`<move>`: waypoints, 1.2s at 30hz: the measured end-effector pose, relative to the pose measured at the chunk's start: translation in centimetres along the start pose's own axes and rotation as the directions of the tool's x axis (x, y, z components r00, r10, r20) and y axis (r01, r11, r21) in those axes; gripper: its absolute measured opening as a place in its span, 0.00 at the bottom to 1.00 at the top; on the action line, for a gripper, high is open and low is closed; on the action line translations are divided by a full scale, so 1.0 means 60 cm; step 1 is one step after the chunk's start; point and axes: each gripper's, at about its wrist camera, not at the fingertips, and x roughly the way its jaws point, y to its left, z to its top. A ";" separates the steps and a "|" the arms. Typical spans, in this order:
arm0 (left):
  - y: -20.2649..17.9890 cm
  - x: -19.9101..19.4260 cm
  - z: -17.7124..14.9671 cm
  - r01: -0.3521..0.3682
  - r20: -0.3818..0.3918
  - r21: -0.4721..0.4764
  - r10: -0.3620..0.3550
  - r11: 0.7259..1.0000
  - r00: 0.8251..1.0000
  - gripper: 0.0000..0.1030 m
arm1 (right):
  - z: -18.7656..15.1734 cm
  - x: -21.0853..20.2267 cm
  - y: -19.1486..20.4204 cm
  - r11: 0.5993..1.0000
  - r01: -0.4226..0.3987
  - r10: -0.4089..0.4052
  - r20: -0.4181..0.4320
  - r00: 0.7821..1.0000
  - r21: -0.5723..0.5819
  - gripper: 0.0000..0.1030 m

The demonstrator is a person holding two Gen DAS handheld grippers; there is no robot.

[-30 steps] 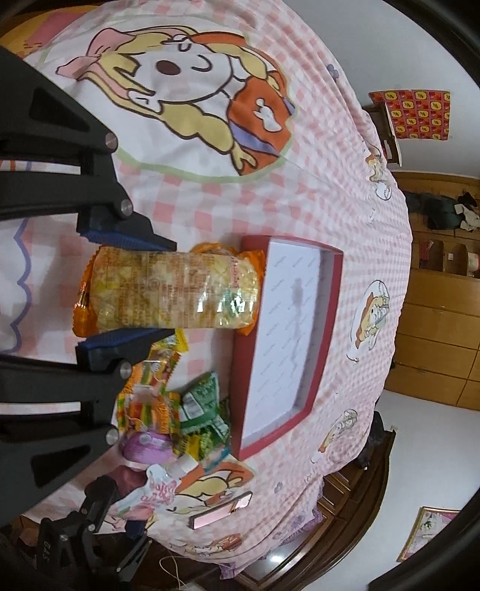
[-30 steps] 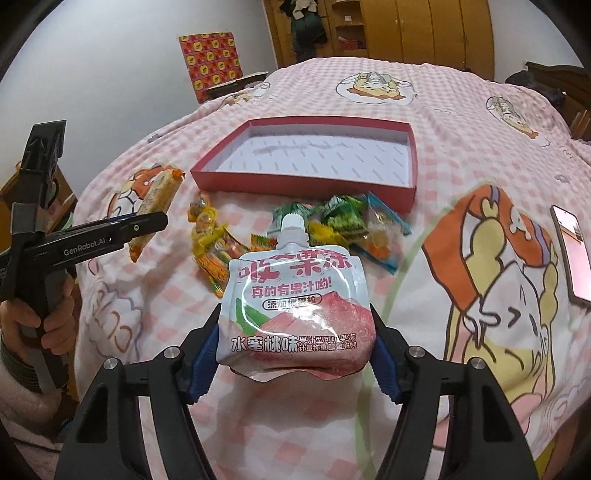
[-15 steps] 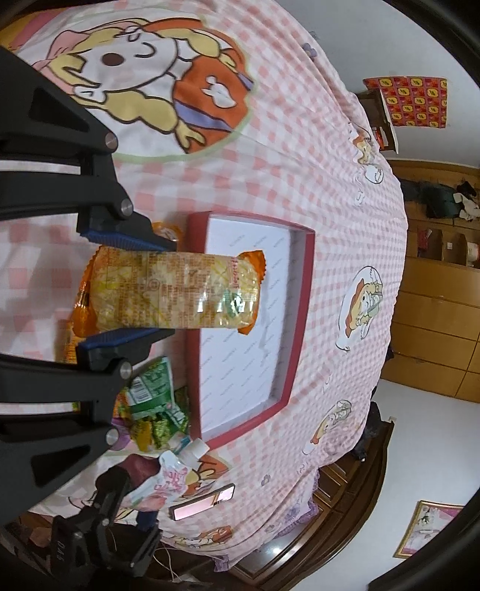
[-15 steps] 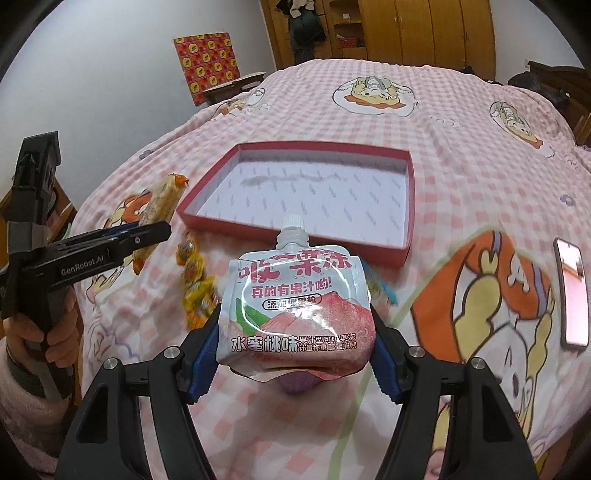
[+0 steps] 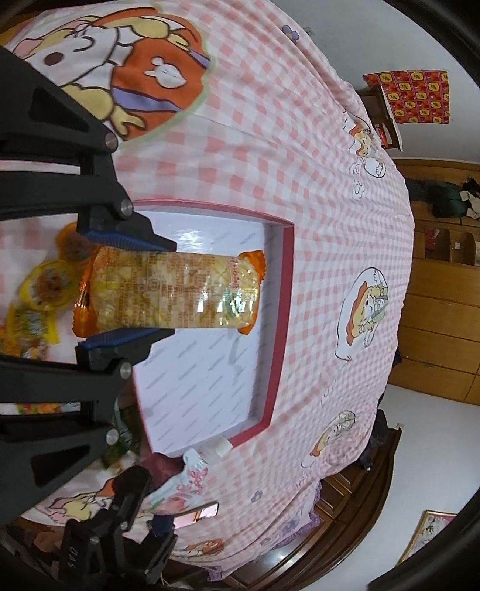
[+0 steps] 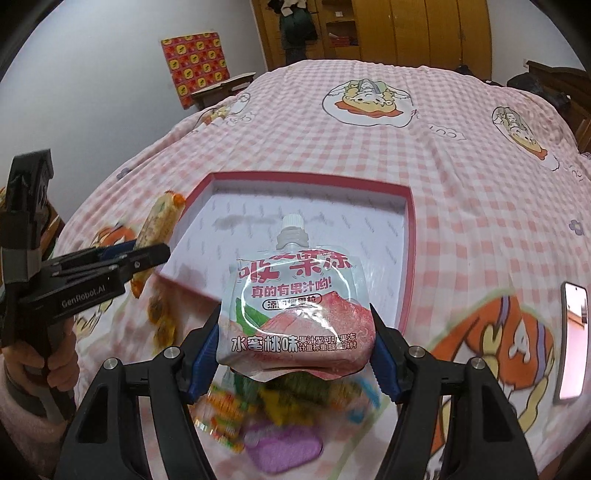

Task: Organize snacks
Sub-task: 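Carry the pouch and wafer bar over the red box with both tools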

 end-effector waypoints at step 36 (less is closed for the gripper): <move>0.012 0.162 0.062 -0.115 -0.080 0.012 0.115 0.993 0.990 0.38 | 0.067 0.163 -0.056 0.995 0.099 -0.099 -0.010 0.995 0.026 0.69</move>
